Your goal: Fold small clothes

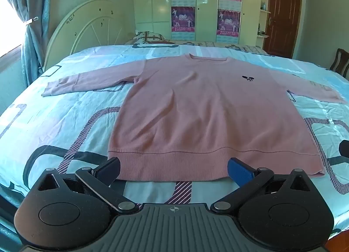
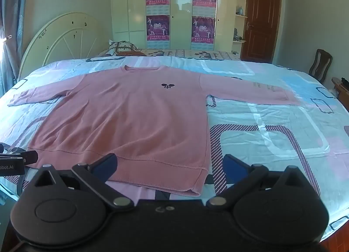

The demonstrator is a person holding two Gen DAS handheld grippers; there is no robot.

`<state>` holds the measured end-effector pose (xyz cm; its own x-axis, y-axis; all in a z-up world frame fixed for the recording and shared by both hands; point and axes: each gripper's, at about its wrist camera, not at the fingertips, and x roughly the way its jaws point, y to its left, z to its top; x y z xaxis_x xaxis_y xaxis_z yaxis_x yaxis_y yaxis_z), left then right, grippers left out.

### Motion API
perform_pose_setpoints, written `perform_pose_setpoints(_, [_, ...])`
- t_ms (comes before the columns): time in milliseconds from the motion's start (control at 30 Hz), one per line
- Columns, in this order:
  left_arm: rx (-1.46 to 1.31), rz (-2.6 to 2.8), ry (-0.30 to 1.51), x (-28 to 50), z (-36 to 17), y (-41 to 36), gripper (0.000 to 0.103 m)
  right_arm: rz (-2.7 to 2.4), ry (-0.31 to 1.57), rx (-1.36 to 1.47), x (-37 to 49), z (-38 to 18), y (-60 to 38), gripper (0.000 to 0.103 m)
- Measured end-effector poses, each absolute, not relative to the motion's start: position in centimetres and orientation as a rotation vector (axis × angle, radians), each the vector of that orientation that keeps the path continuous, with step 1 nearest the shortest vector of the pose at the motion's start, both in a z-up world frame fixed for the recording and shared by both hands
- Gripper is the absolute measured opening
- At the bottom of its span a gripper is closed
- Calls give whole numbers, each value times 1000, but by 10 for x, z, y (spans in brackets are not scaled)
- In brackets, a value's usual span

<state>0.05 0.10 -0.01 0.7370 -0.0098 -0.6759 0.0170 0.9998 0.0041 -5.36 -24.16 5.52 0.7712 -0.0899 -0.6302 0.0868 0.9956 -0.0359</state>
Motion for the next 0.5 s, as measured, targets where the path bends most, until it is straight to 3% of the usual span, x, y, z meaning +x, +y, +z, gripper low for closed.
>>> perform_pose_setpoints(500, [40, 5, 721, -2, 2, -3, 103, -93, 675, -3, -53, 53, -243, 103])
